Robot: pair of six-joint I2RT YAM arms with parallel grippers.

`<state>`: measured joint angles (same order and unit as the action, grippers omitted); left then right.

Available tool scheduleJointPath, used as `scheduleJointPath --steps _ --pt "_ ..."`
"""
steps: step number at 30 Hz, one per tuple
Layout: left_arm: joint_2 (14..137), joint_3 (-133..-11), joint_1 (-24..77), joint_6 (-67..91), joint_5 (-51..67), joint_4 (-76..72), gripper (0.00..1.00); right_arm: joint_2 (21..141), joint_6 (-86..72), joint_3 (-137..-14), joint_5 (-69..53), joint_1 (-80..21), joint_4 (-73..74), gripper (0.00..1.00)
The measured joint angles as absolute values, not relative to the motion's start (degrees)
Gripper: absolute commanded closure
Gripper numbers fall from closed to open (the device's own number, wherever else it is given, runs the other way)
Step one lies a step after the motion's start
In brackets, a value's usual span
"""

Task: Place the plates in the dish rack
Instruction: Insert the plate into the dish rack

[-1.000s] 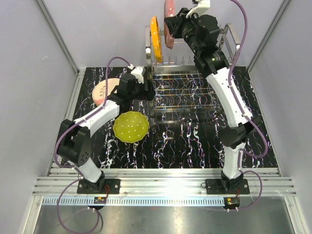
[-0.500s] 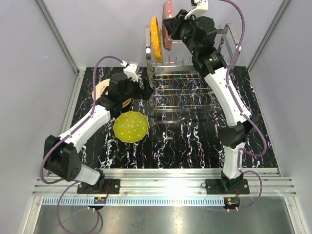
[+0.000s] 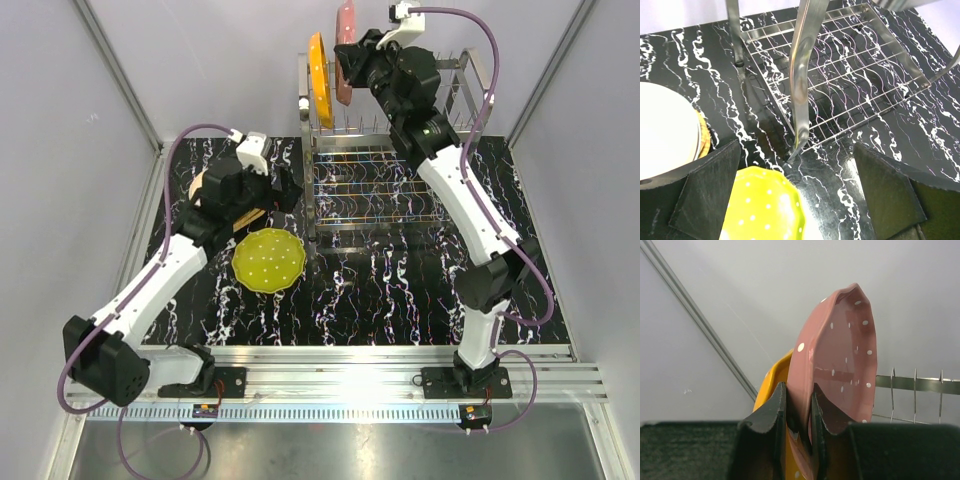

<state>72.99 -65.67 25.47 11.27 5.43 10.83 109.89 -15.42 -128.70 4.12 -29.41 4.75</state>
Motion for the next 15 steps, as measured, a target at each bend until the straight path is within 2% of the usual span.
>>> scheduleJointPath --steps 15 --pt "60.53 -59.46 25.47 9.43 2.79 12.14 0.01 105.75 -10.57 -120.51 8.21 -32.56 2.42 1.0"
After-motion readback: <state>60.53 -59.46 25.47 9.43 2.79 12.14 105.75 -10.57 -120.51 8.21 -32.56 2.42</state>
